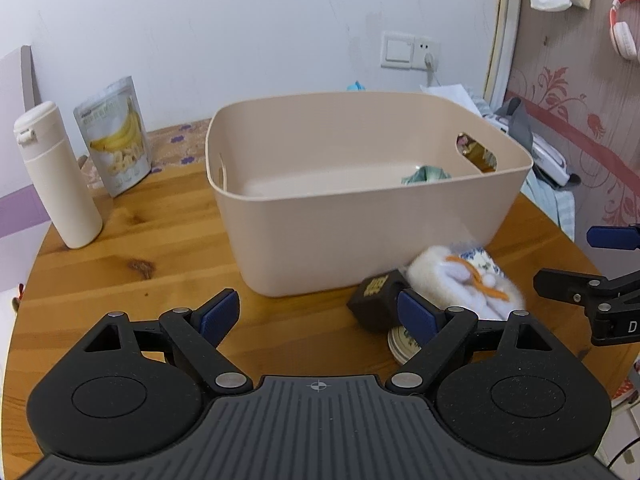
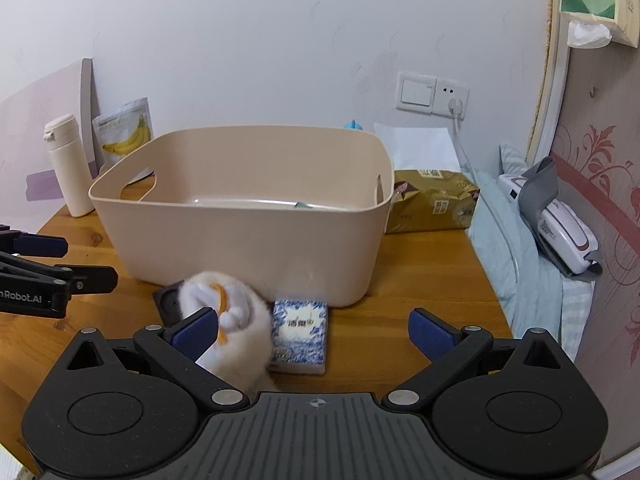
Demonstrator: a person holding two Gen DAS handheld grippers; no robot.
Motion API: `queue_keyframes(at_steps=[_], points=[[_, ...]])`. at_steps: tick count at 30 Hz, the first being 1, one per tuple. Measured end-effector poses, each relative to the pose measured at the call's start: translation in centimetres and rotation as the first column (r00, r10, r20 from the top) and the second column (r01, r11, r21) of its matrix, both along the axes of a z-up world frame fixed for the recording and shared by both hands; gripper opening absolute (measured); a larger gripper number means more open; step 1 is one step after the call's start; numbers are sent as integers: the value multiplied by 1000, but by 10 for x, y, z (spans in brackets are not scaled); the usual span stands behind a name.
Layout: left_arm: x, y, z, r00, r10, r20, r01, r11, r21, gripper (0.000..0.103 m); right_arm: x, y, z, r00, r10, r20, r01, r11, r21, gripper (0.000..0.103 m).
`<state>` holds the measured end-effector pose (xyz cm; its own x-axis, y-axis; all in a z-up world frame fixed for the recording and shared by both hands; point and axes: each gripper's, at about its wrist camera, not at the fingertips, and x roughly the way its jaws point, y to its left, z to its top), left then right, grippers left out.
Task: Organize objects
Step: 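Move both grippers back toward the black box and white plush toy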
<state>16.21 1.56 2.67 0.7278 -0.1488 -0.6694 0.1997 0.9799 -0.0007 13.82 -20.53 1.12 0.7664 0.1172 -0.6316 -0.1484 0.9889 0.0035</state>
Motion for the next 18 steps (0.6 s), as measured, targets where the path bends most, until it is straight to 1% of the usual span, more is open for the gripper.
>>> queue_keyframes(at_steps=[9,18], points=[[1,-7,-18,999,-20,-43,21,1000,21,88,-5,4,-14,999,6,-37,-5,1000,21,103],[9,-12,-28,997,-34,-73,32,999,-22,88,-2,15,-27,996,49,-75,-47,998,34,103]])
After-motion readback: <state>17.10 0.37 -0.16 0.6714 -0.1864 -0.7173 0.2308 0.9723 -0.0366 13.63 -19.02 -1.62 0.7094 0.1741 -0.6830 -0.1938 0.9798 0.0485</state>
